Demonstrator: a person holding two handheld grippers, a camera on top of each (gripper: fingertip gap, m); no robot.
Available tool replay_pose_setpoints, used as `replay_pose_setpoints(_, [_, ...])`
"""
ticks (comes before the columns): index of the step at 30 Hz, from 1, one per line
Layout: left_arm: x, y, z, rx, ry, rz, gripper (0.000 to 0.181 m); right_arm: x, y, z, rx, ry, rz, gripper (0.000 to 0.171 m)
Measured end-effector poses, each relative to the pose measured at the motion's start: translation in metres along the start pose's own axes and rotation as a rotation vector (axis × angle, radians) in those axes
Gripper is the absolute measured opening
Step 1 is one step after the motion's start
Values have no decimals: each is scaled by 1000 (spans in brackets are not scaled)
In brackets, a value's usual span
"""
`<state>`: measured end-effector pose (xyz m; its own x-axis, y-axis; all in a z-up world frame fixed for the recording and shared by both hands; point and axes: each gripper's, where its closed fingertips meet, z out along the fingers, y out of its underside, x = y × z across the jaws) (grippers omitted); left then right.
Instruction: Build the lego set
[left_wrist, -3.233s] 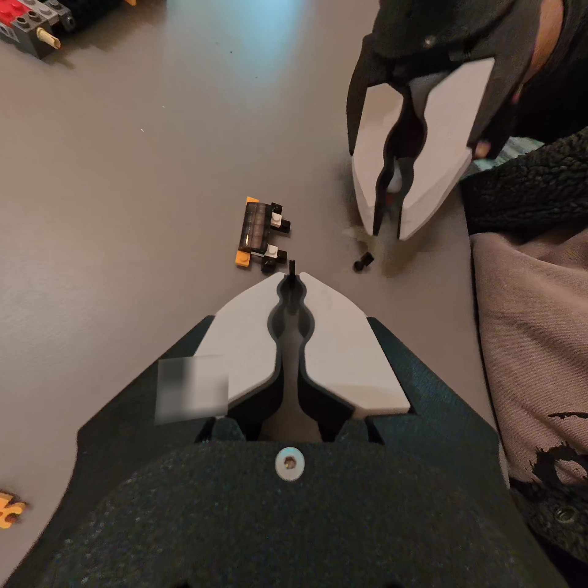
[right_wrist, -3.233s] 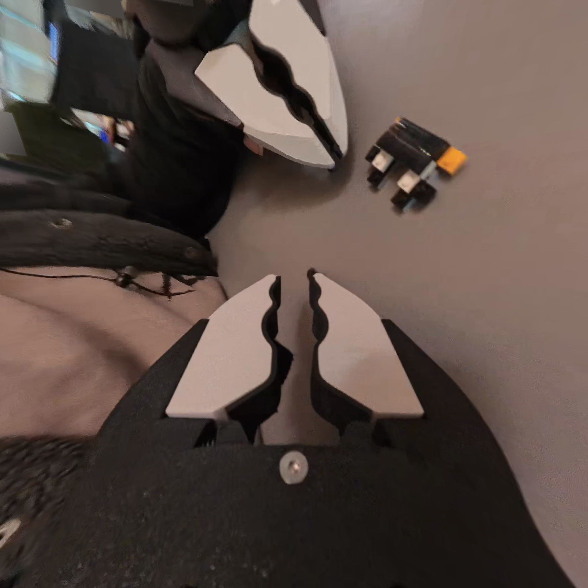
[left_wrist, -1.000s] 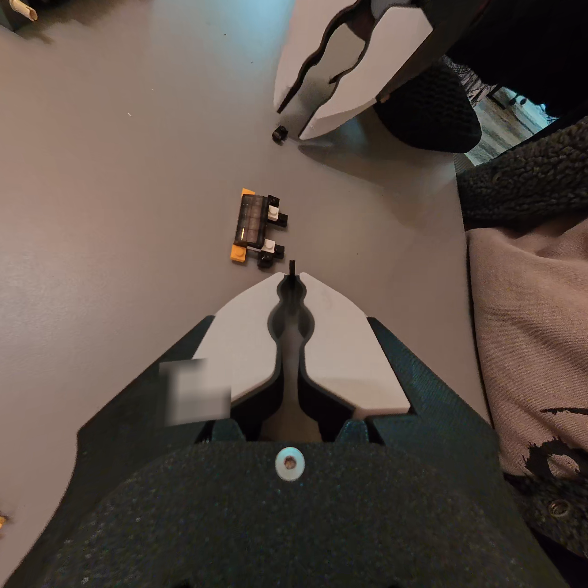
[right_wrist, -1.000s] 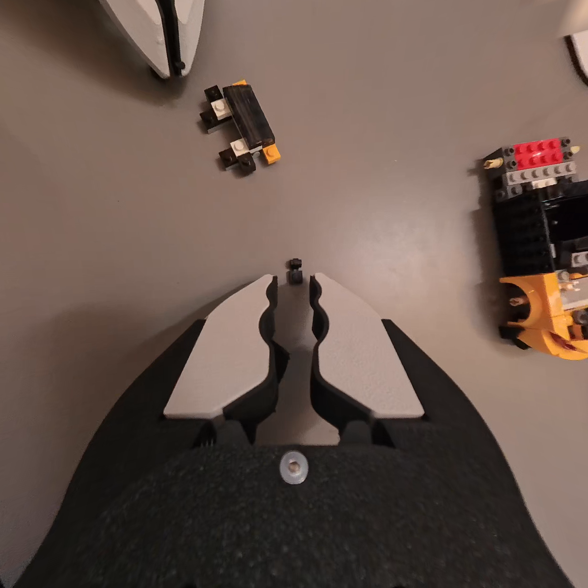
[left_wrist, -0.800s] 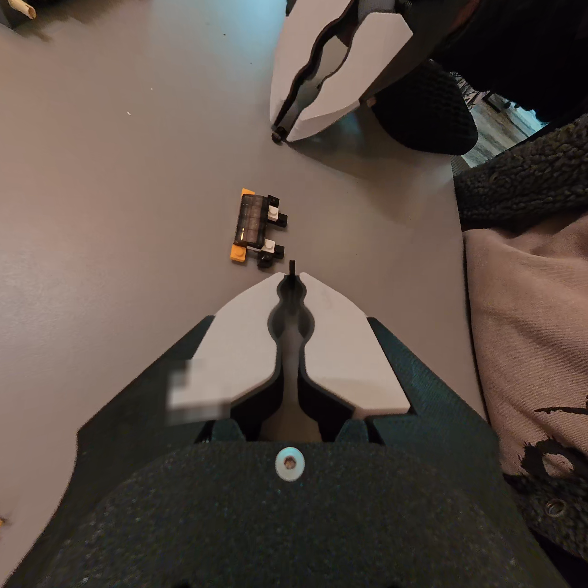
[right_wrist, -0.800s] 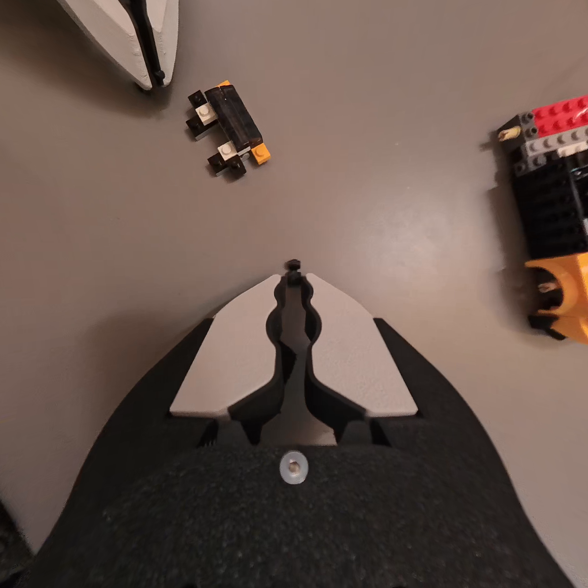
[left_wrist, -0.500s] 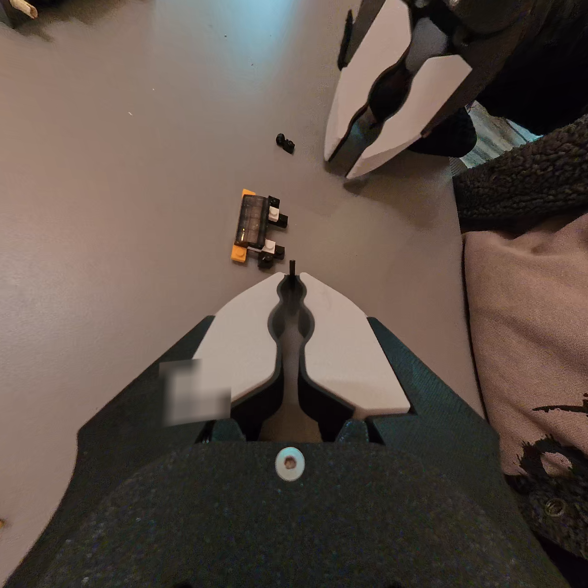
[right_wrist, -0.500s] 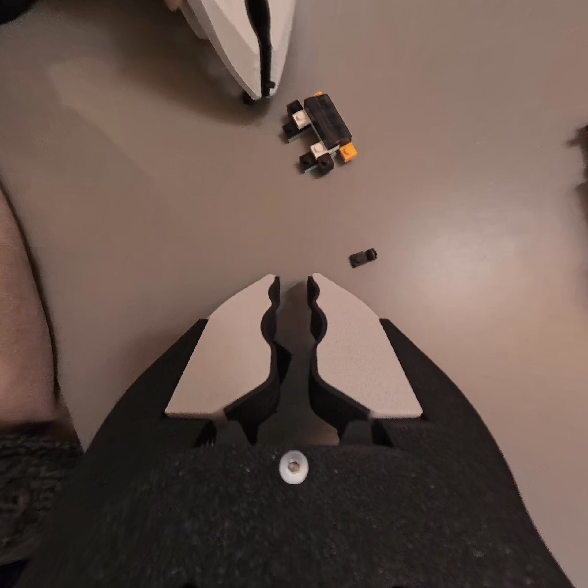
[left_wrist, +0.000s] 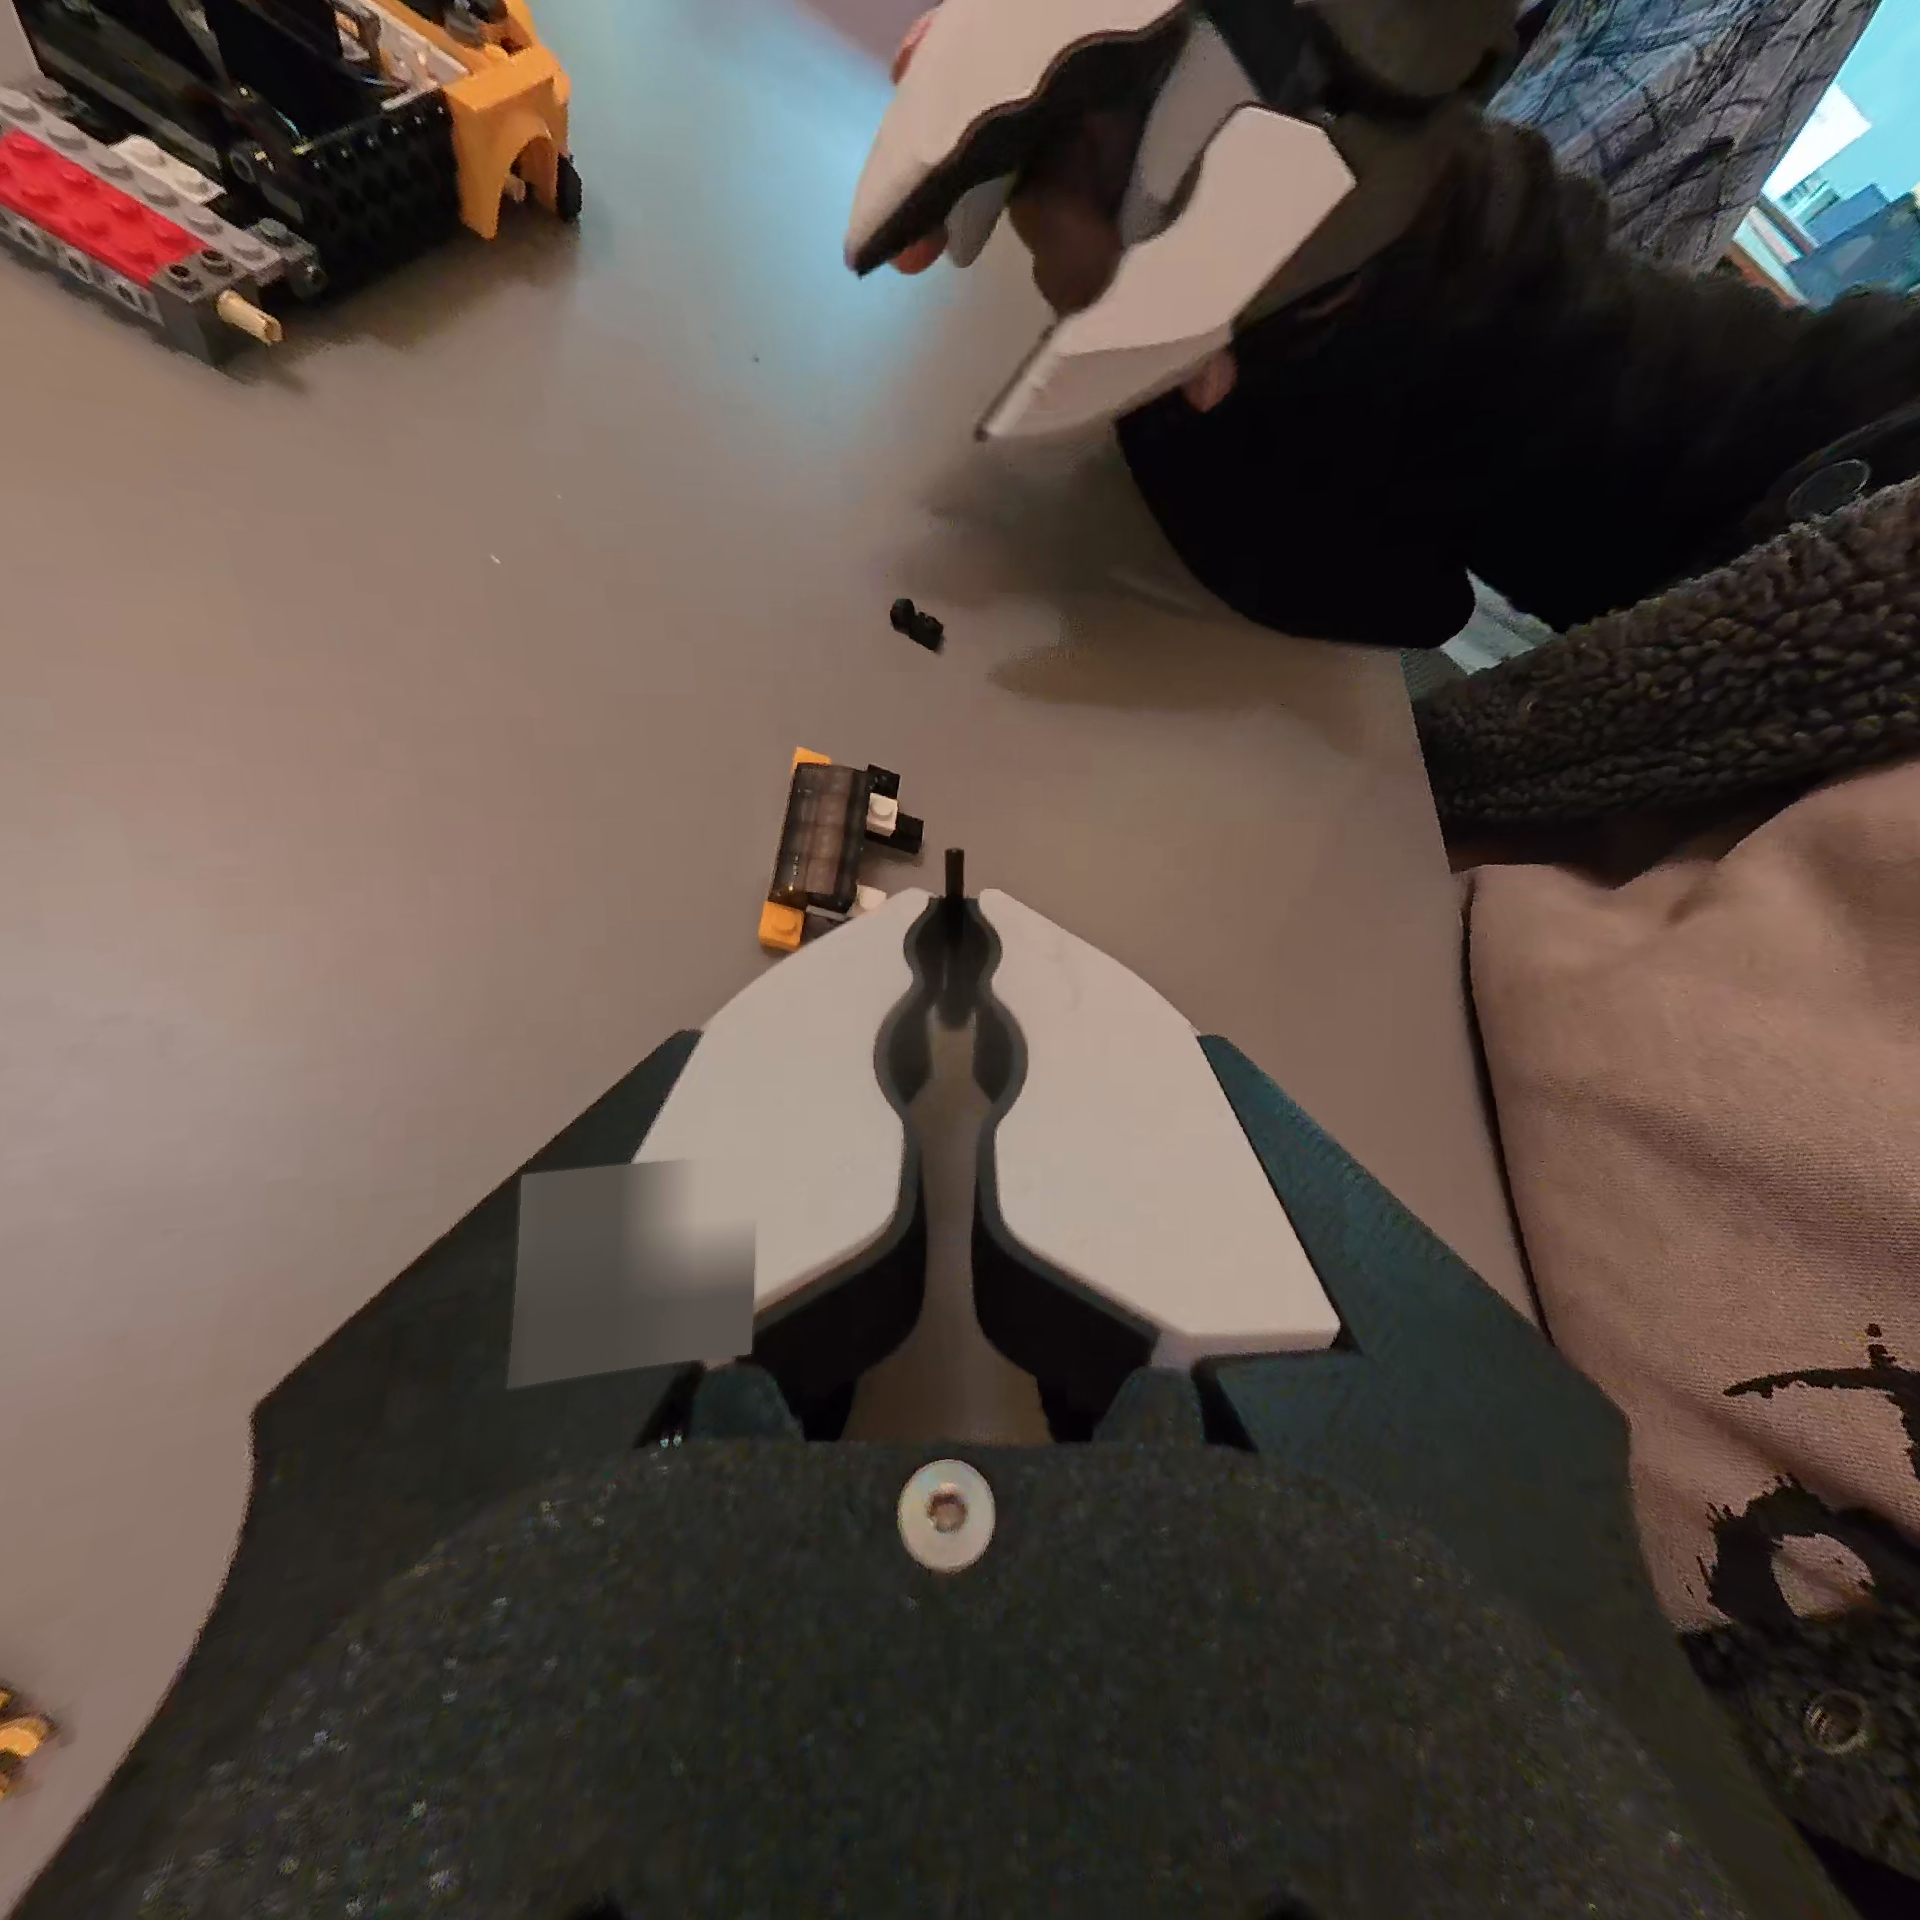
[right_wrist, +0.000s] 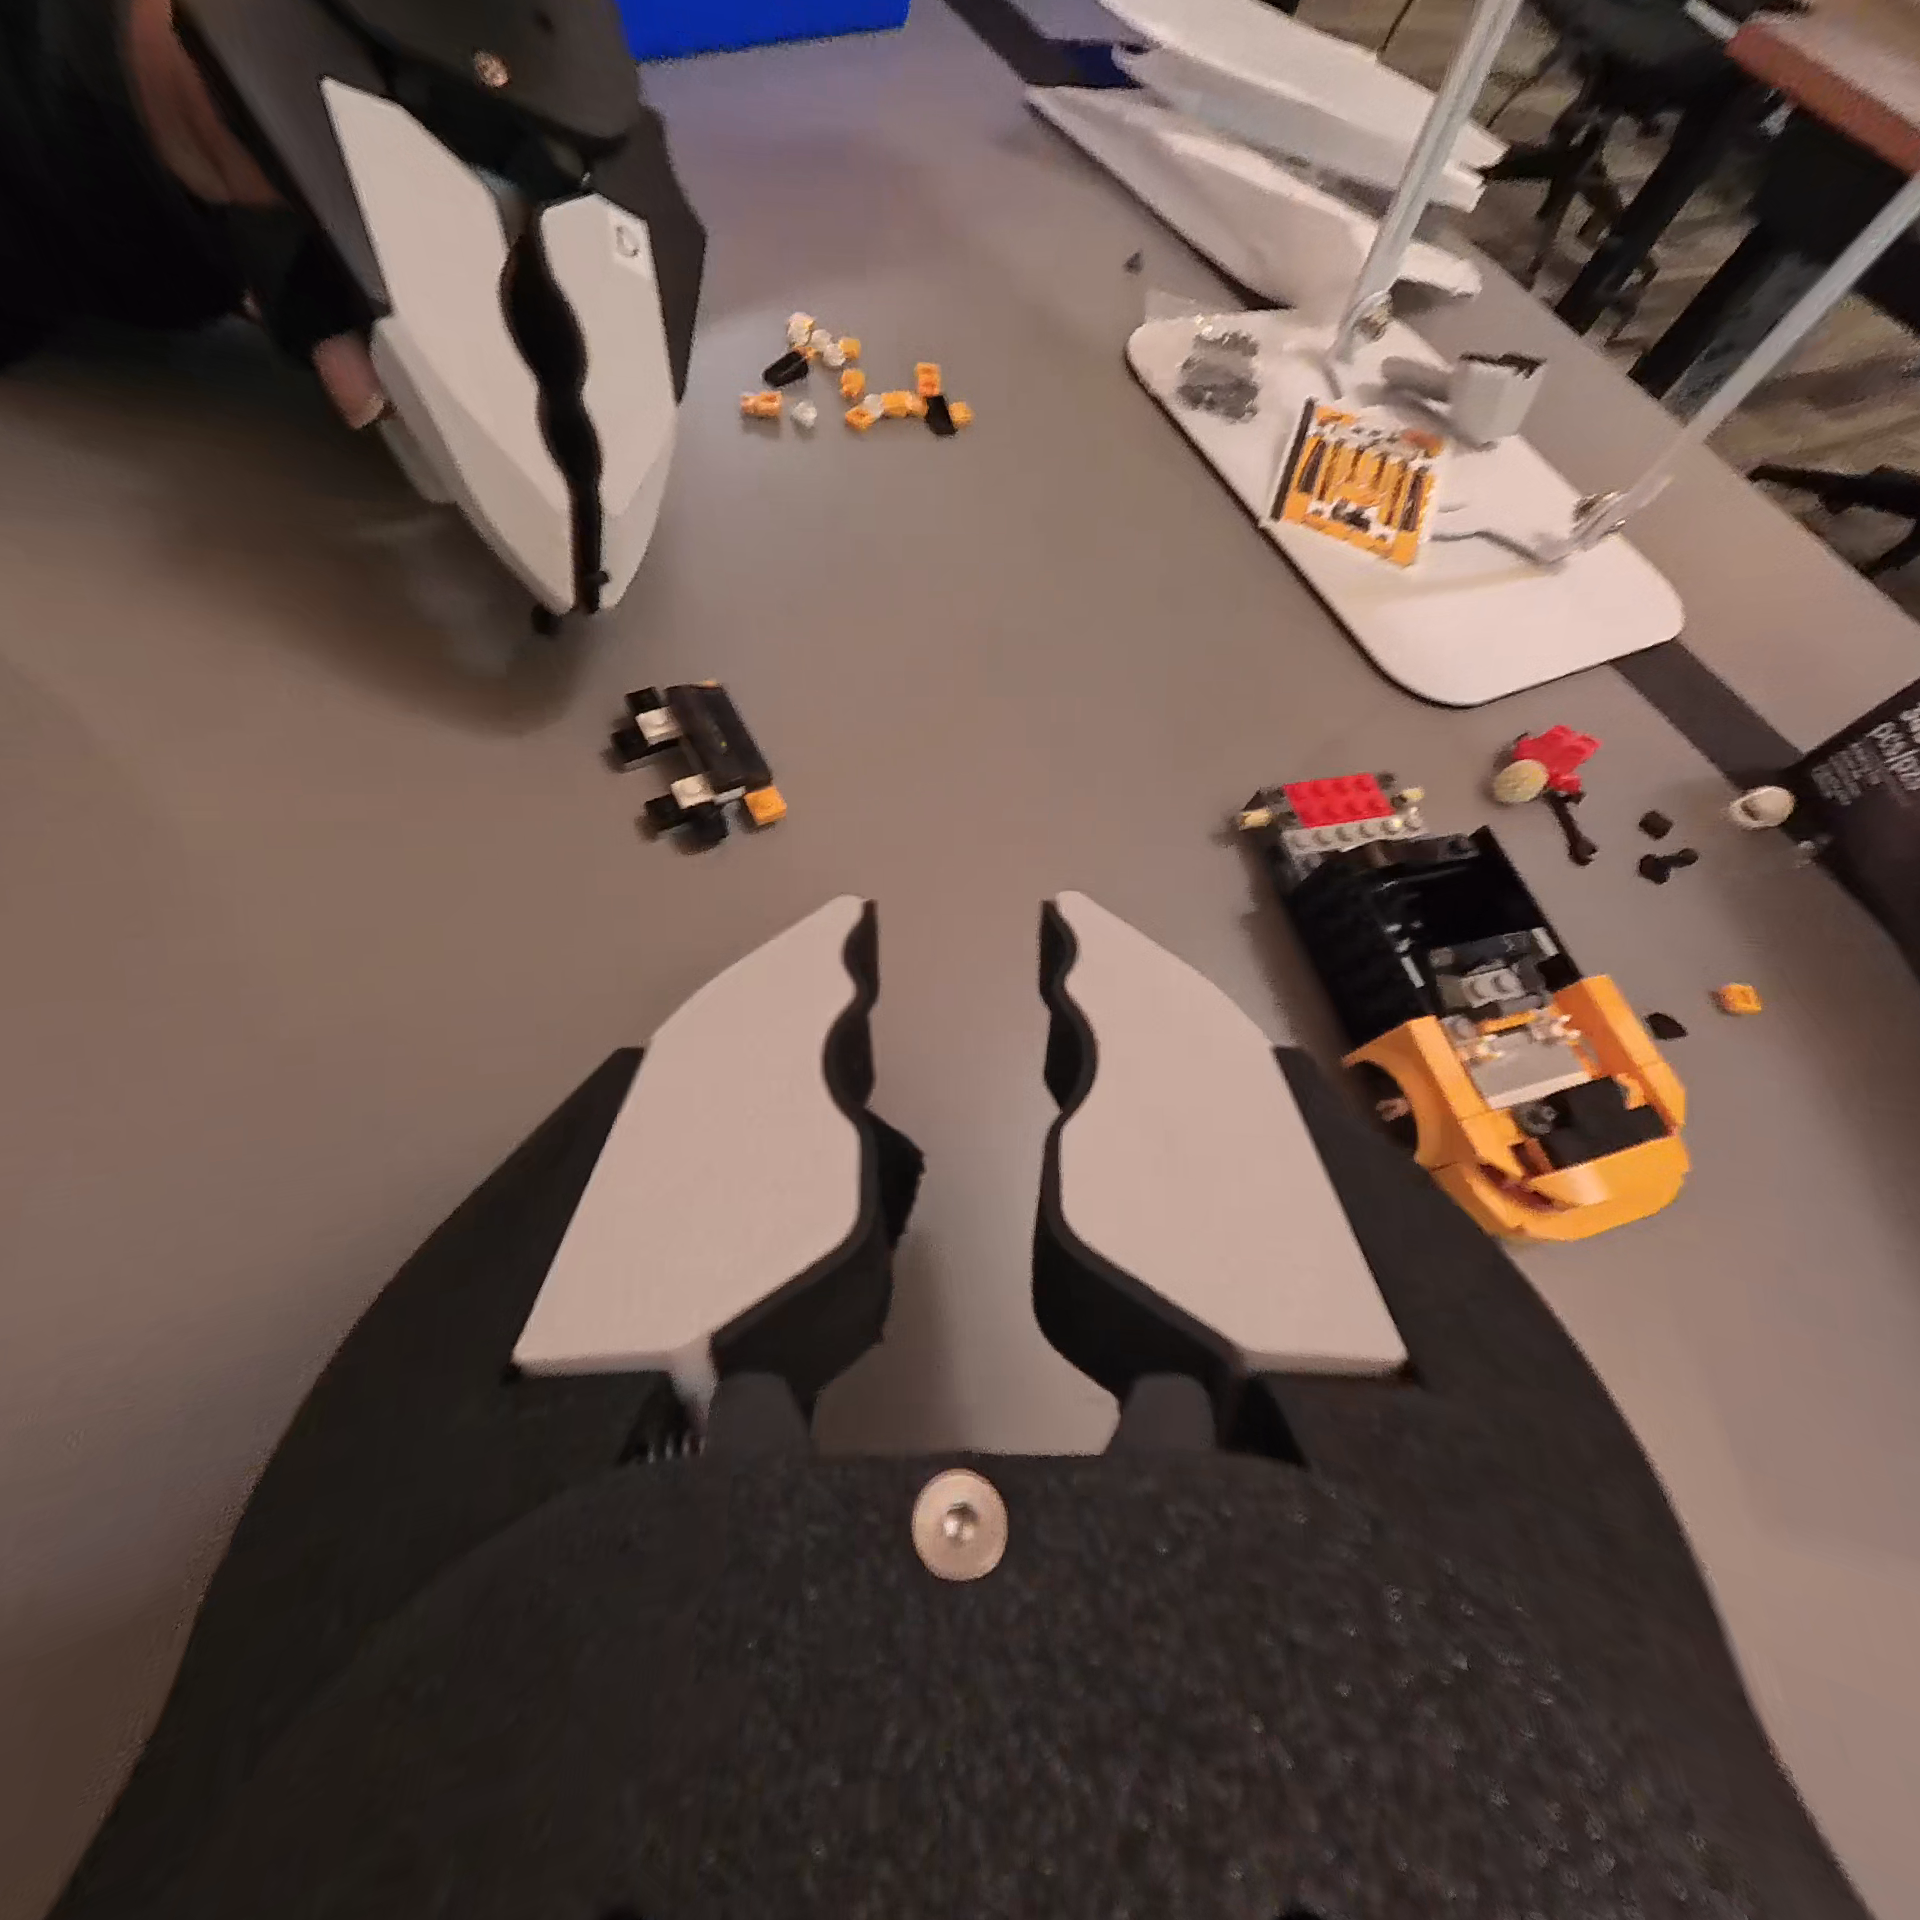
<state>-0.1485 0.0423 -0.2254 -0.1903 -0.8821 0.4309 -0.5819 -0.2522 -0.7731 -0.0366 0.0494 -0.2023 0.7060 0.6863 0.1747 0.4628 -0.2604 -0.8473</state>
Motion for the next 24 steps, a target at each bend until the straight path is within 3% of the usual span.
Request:
replay_pose_setpoints(5, [0,-4,0,35,16,-6,2,16,-6,-1,137,47,49,1])
replay_pose_setpoints(13, [2,-19,-6,145,50,-7,2,34,-33,-20,439,37,268,0])
replay_pose_setpoints(17, [2,-19,-5,154,59,-4,2,38,-29,-21,446,-8,375,0])
replay_pose_setpoints(24, [1,-24,-7,187,40,5,2,51,-18,-17,301,261,107,0])
